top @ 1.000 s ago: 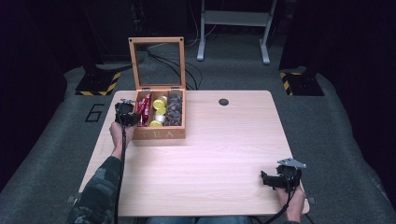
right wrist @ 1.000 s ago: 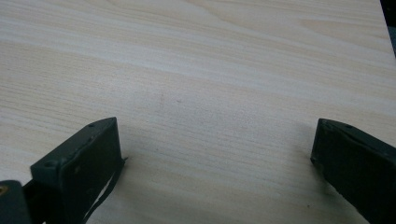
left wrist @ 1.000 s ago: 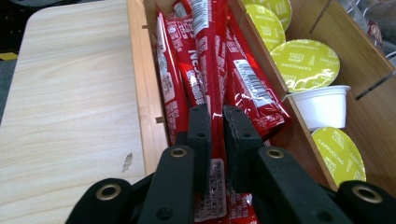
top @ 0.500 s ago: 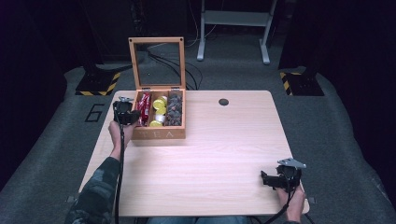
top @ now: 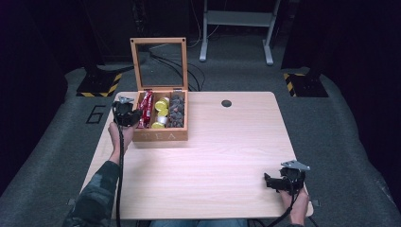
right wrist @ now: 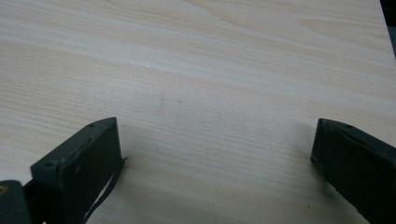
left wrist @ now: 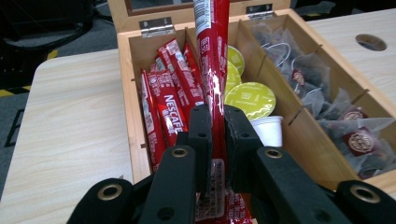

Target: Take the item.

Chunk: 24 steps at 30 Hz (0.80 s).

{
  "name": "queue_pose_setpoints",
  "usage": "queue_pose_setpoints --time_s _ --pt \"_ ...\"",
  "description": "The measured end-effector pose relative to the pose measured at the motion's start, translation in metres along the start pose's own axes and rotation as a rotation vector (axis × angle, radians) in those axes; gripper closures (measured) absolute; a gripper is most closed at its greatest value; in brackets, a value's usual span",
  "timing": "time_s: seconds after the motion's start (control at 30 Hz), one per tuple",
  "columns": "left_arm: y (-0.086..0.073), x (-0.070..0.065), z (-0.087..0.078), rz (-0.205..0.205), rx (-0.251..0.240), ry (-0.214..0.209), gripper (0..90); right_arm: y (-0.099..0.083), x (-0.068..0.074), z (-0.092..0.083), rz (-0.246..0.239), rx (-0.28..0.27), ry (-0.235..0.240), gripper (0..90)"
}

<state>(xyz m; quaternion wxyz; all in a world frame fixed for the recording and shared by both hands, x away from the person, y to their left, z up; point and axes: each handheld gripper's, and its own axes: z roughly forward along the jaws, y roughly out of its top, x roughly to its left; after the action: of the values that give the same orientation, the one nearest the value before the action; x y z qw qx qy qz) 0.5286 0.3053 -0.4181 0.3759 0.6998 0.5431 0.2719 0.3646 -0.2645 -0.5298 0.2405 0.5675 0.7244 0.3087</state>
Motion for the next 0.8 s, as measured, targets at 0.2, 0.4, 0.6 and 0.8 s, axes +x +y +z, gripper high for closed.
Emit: queue_pose_setpoints --time_s 0.2,0.4,0.6,0.8 --pt "0.002 -0.003 -0.006 -0.001 -0.024 -0.009 82.1 0.000 0.000 0.000 0.000 0.000 0.000 1.1" --pt "0.004 -0.007 -0.013 0.009 -0.041 -0.028 82.1 0.000 0.000 0.000 0.000 0.000 0.001 1.1" --pt "0.005 -0.012 -0.017 0.018 -0.048 -0.046 82.2 0.000 0.000 0.000 0.000 -0.001 0.000 1.1" --pt "0.007 -0.019 -0.022 0.031 -0.061 -0.072 82.1 0.000 0.000 0.000 0.000 -0.001 0.000 1.1"
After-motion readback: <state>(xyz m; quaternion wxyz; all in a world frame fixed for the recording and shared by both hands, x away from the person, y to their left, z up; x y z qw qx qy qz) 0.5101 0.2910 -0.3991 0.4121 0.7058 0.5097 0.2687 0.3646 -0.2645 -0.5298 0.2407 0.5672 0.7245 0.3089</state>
